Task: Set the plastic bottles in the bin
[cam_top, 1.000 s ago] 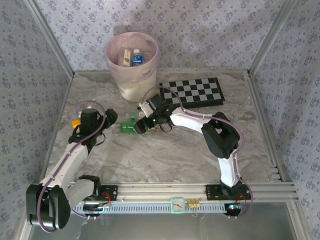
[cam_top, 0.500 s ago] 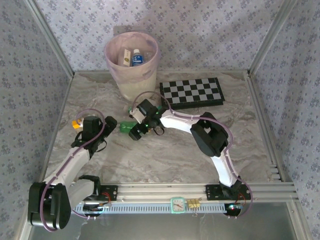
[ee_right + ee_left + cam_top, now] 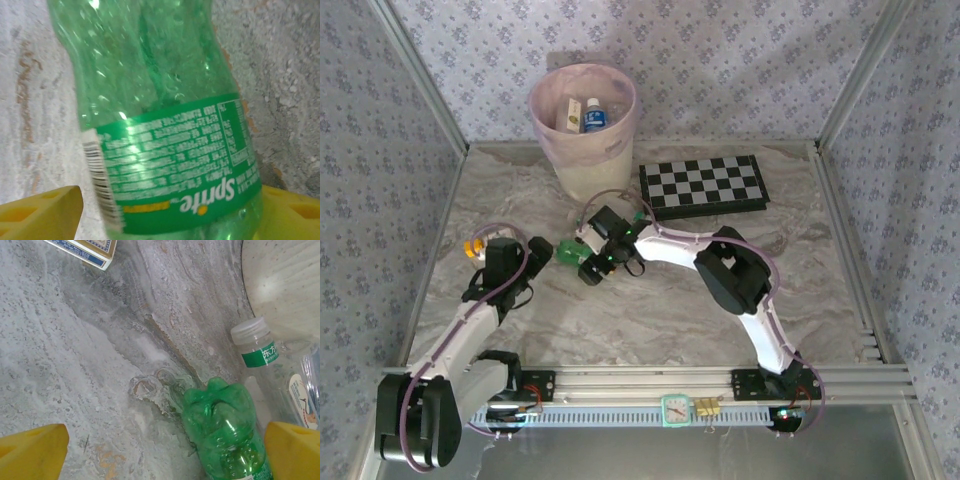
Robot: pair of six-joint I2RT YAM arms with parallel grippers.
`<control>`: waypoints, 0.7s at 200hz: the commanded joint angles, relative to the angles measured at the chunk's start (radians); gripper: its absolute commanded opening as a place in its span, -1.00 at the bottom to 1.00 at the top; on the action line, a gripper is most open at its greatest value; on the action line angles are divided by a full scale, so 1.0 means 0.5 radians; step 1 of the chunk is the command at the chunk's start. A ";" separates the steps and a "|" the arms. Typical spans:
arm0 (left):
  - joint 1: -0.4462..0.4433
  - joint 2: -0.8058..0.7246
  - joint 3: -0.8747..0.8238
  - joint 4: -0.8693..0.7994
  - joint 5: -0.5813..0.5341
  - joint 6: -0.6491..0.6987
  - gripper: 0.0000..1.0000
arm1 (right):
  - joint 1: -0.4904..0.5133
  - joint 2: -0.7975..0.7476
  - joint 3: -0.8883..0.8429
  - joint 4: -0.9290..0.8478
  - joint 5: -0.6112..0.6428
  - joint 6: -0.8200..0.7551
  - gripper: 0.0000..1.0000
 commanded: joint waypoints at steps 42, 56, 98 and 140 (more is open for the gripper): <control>0.011 0.071 0.024 0.115 0.037 -0.068 1.00 | 0.049 0.095 0.094 0.053 0.103 0.024 0.65; 0.013 0.110 0.054 0.126 0.052 -0.065 1.00 | 0.047 0.105 0.095 0.086 0.115 0.025 0.52; 0.013 0.159 0.083 0.179 0.163 -0.146 1.00 | 0.069 0.031 0.021 0.191 0.120 0.021 0.11; 0.010 -0.023 0.137 0.170 0.193 -0.207 1.00 | 0.063 -0.228 -0.202 0.337 0.173 0.073 0.07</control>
